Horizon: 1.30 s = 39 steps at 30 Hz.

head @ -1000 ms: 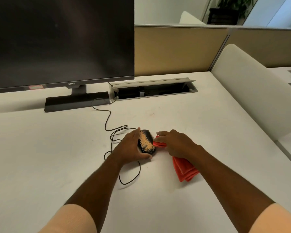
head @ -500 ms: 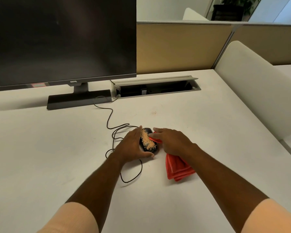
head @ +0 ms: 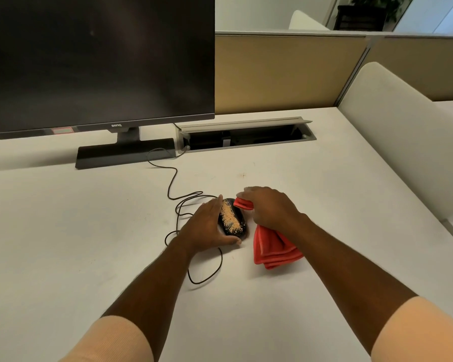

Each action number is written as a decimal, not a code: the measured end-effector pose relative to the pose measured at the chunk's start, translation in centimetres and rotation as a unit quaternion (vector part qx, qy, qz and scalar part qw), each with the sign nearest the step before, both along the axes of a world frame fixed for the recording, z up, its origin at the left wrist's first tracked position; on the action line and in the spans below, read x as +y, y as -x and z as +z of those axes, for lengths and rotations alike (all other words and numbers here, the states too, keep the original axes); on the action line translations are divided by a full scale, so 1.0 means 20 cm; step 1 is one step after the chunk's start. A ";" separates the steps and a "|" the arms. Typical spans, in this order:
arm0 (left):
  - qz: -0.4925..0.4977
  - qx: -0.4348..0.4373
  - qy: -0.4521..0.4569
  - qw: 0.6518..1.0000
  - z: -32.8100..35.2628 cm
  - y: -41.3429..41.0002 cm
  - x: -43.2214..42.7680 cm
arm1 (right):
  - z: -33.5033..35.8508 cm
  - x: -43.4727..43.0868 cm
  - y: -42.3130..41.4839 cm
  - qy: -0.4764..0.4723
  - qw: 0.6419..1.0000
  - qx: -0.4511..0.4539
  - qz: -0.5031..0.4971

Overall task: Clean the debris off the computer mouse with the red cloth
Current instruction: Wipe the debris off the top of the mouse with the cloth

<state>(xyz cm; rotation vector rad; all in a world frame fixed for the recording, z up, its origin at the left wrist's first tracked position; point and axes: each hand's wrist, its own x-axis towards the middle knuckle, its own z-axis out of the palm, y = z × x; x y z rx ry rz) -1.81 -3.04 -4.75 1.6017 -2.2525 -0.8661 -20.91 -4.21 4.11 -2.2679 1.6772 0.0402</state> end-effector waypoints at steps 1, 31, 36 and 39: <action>-0.001 0.001 0.001 1.000 0.00 0.00 0.00 | 0.00 -0.01 -0.02 -0.001 1.000 0.004 0.001; 0.000 0.007 -0.008 1.000 0.00 0.00 0.00 | -0.03 0.15 -0.02 -0.027 0.999 0.025 0.016; 0.000 0.006 -0.008 1.000 -0.01 0.00 0.00 | -0.04 0.19 0.00 -0.037 0.998 0.048 0.021; -0.001 0.004 -0.006 1.000 -0.01 0.00 0.00 | -0.03 0.20 0.00 -0.046 0.994 0.090 0.039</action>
